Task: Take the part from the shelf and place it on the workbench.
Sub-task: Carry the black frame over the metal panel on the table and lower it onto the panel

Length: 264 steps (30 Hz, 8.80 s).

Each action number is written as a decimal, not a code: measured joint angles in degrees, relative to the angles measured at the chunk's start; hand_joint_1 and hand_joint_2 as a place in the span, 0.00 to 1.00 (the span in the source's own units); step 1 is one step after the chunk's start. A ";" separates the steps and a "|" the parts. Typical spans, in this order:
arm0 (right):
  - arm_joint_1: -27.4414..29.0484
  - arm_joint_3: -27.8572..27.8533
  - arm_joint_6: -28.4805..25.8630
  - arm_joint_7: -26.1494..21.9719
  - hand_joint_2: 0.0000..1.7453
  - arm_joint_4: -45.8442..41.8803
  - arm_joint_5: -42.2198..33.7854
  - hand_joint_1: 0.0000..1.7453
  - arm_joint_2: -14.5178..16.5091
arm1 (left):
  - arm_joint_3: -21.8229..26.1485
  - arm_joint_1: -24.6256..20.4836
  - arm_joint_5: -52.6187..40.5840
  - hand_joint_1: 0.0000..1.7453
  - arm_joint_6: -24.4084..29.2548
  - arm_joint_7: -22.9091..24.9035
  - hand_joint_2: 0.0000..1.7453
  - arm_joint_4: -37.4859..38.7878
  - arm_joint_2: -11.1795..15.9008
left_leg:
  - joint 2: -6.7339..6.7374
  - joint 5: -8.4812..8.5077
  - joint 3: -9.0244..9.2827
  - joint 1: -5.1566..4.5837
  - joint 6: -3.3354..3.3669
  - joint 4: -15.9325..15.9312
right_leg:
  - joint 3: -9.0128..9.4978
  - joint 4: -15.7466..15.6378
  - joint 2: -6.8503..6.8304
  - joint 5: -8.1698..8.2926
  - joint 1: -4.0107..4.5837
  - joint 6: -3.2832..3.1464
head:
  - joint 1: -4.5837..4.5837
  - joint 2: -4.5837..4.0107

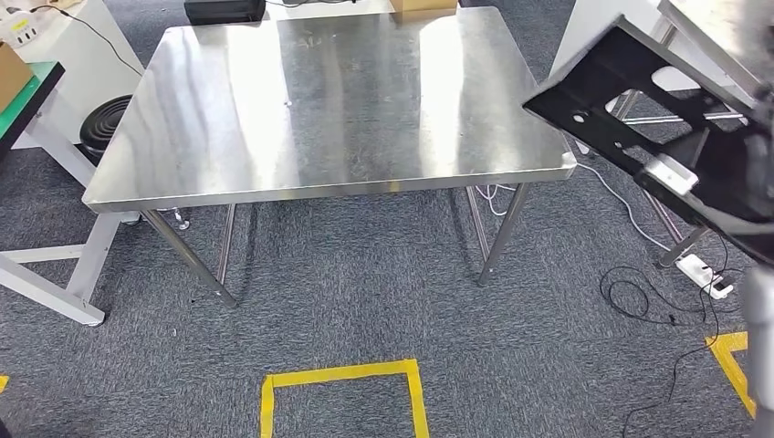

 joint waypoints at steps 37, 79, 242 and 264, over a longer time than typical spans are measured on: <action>-21.72 28.71 0.88 11.32 1.00 35.21 12.18 1.00 12.51 | 4.38 -0.18 0.08 0.00 0.04 0.33 1.00 -0.08 0.41 | -0.07 11.24 1.39 0.49 0.40 -11.45 | 2.01 -0.65 0.29 -1.10 0.95 0.00 | -0.32 0.00; -30.37 48.20 -6.25 21.35 1.00 58.44 12.23 1.00 12.35 | 8.89 -0.20 1.13 0.00 0.69 0.28 1.00 -0.15 0.32 | -0.35 10.61 5.28 0.06 3.02 -16.19 | -8.77 15.14 -0.32 -5.10 1.30 1.26 | -0.50 0.00; -27.61 -0.63 3.38 13.38 1.00 76.03 0.26 0.00 34.70 | 16.31 -1.42 -4.61 0.00 -5.93 9.06 0.00 -0.10 1.66 | -1.02 9.11 4.74 1.04 -0.30 -14.07 | 0.62 -1.61 0.30 0.85 0.98 2.06 | -0.84 0.00; -26.48 -10.97 9.51 -14.48 1.00 78.14 -16.05 0.00 39.29 | 16.05 -1.44 -7.95 0.00 3.23 6.38 0.00 0.07 -7.10 | -0.74 9.80 4.31 0.80 0.09 -14.08 | 0.19 -1.61 0.44 1.48 0.77 2.54 | -0.81 0.00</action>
